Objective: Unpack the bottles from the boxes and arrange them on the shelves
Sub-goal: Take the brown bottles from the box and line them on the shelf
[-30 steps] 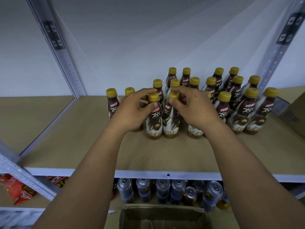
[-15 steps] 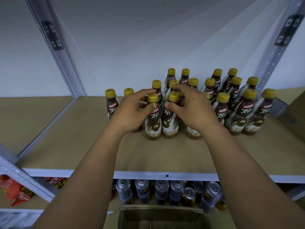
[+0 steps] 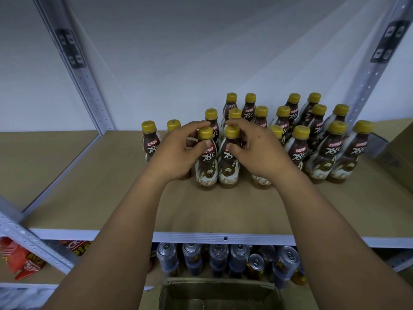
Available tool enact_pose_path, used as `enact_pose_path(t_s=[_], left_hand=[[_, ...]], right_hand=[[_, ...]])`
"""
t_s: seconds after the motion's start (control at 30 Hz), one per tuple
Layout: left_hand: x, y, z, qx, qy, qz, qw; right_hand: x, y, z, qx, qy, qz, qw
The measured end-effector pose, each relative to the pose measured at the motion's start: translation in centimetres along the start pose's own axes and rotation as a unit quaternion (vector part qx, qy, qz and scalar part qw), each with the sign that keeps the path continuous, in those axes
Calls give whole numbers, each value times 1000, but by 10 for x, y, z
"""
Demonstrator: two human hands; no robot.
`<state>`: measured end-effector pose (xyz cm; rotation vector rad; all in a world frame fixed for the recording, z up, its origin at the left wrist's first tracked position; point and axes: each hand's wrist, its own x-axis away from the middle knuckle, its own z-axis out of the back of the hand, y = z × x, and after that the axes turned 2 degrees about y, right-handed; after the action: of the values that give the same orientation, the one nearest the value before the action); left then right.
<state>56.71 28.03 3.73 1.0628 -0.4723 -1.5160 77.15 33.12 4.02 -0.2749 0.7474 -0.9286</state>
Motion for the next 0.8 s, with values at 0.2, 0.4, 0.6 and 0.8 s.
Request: enact_pose_path(t_s=[0.2, 0.4, 0.6, 0.8], left_hand=[[0, 0, 1, 1, -4, 0, 1000], [0, 0, 1, 4, -11, 18, 1000], [0, -1, 1, 5, -13, 14, 1000], [-1, -5, -2, 8, -11, 9, 1000]], right_hand=[[0, 1, -2, -13, 30, -11, 999], [-2, 1, -7, -2, 71, -22, 997], [-1, 0, -3, -15, 46, -16, 999], [0, 1, 0, -31, 20, -11, 999]])
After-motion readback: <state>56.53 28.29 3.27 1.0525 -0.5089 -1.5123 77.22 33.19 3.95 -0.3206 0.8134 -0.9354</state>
